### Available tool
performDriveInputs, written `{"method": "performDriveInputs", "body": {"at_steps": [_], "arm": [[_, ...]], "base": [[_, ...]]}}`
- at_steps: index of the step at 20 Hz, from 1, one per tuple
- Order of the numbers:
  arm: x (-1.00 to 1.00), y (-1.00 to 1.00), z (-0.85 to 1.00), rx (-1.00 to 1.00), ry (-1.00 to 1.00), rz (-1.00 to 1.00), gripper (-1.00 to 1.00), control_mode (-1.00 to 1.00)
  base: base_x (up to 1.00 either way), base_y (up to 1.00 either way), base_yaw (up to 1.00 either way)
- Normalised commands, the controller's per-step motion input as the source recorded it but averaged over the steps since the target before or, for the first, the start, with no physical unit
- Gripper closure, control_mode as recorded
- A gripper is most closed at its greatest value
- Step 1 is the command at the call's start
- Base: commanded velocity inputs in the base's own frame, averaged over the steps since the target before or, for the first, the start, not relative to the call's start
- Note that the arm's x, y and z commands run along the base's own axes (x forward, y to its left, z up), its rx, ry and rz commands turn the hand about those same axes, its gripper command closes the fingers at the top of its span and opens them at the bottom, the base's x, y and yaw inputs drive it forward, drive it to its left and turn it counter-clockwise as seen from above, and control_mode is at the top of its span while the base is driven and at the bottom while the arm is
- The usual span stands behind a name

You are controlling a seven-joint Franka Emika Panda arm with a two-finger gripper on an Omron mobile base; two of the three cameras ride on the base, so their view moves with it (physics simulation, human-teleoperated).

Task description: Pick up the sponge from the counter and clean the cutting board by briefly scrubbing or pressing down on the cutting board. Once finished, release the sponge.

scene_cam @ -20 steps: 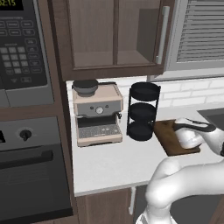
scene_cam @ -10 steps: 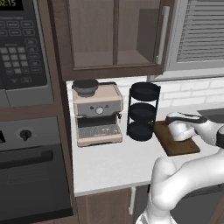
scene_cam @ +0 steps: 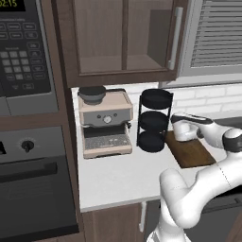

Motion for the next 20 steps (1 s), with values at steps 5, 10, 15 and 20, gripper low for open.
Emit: {"method": "performDriveInputs", "body": {"at_steps": [5,10,15,20], "arm": [[-0.22,-0.63,0.71,0.00,0.18,0.00,1.00,-1.00],[-0.06,-0.69,1.00,0.00,0.07,0.00,1.00,-1.00],[-0.26,-0.54,1.00,0.00,0.05,-0.01,1.00,-1.00],[-0.73,-0.89,0.91,0.00,0.23,-0.02,1.00,-1.00]], "base": [[0.00,0.00,0.00],[0.00,0.00,0.00],[0.00,0.00,0.00],[0.00,0.00,0.00]]}}
